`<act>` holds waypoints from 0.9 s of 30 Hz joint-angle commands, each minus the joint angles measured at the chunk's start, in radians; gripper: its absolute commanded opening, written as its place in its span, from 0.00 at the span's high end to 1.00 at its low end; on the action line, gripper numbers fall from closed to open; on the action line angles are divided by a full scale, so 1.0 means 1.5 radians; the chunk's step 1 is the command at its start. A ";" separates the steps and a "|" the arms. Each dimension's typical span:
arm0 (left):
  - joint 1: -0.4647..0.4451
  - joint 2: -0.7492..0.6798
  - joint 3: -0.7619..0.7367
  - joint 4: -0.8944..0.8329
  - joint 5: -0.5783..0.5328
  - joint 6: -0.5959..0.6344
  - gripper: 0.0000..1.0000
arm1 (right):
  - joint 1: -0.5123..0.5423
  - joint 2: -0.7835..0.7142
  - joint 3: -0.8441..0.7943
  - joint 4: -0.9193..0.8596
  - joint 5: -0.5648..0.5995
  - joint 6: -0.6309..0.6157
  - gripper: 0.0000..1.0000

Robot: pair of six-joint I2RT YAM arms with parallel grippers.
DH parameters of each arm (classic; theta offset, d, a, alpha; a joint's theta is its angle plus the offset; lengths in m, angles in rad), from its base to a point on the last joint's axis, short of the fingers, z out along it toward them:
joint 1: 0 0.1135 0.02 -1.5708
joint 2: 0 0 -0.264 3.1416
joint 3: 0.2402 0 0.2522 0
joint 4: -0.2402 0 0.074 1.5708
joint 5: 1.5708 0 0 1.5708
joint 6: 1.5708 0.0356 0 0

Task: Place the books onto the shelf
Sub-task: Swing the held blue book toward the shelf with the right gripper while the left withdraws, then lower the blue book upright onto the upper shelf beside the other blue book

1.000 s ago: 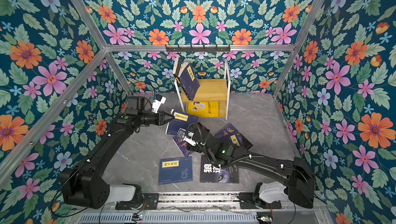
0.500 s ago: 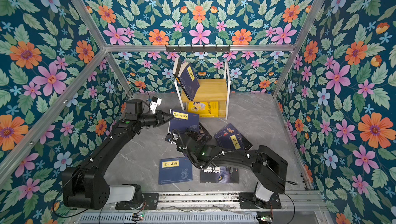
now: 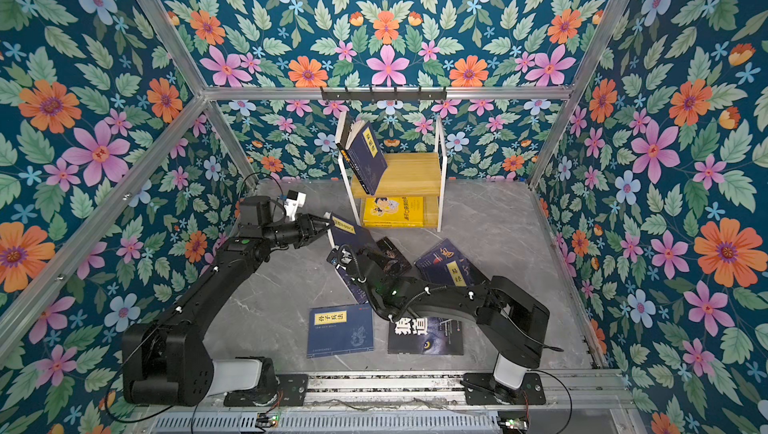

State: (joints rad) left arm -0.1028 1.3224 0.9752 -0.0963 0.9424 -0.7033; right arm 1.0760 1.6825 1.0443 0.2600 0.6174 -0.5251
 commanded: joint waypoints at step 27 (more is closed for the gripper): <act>0.097 -0.006 -0.007 -0.089 -0.176 0.272 0.03 | -0.087 -0.291 -0.214 0.060 -0.125 0.276 1.00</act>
State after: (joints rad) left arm 0.0395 1.3079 0.9485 -0.1917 0.7486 -0.3653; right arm 0.9581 1.2739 0.7086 0.3168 0.4492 -0.1917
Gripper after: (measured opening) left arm 0.965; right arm 0.098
